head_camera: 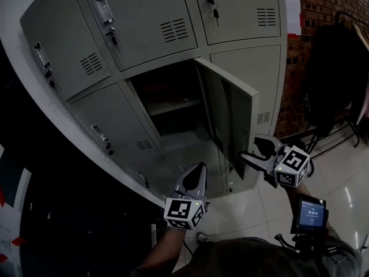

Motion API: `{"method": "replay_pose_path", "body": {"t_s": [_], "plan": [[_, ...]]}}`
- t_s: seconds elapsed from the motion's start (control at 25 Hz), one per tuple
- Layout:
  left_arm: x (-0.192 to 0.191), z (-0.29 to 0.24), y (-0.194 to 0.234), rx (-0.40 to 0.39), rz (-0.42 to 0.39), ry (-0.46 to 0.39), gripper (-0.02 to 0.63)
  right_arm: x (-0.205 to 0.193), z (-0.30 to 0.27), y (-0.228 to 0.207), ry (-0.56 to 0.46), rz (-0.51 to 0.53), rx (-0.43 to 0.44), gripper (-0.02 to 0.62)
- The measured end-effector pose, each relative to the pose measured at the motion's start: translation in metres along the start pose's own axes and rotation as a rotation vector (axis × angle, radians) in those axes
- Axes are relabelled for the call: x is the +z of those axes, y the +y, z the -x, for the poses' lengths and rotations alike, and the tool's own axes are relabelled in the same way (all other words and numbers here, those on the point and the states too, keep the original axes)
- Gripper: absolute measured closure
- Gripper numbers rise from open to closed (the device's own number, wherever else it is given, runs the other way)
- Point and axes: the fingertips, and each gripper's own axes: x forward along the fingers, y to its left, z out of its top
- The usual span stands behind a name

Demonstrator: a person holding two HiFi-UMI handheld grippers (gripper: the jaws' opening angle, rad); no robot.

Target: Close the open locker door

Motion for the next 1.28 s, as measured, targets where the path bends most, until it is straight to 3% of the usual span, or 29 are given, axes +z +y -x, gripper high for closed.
{"method": "replay_pose_path", "body": {"t_s": [0.2,0.4,0.56,0.76,0.96,1.28], "plan": [[0.001,-0.002,0.007,0.023,-0.002,-0.001,0.606,0.001,-0.009,0.003,-0.003,-0.017,0.064,0.395],[0.002,0.003,0.01,0.042,-0.001,0.011,0.606,0.001,-0.009,0.006,-0.002,-0.014,0.075,0.397],[-0.003,0.008,0.014,0.048,-0.002,0.023,0.606,0.005,-0.013,0.022,-0.008,-0.01,0.109,0.436],[-0.006,0.017,0.026,0.066,0.003,0.034,0.606,0.007,-0.03,0.045,0.0,-0.01,0.148,0.428],[-0.011,0.028,0.053,0.095,0.005,0.027,0.606,0.011,-0.061,0.073,-0.002,-0.001,0.208,0.442],[-0.002,0.041,0.111,0.124,0.001,-0.003,0.606,0.011,-0.122,0.104,0.009,0.04,0.23,0.465]]}}
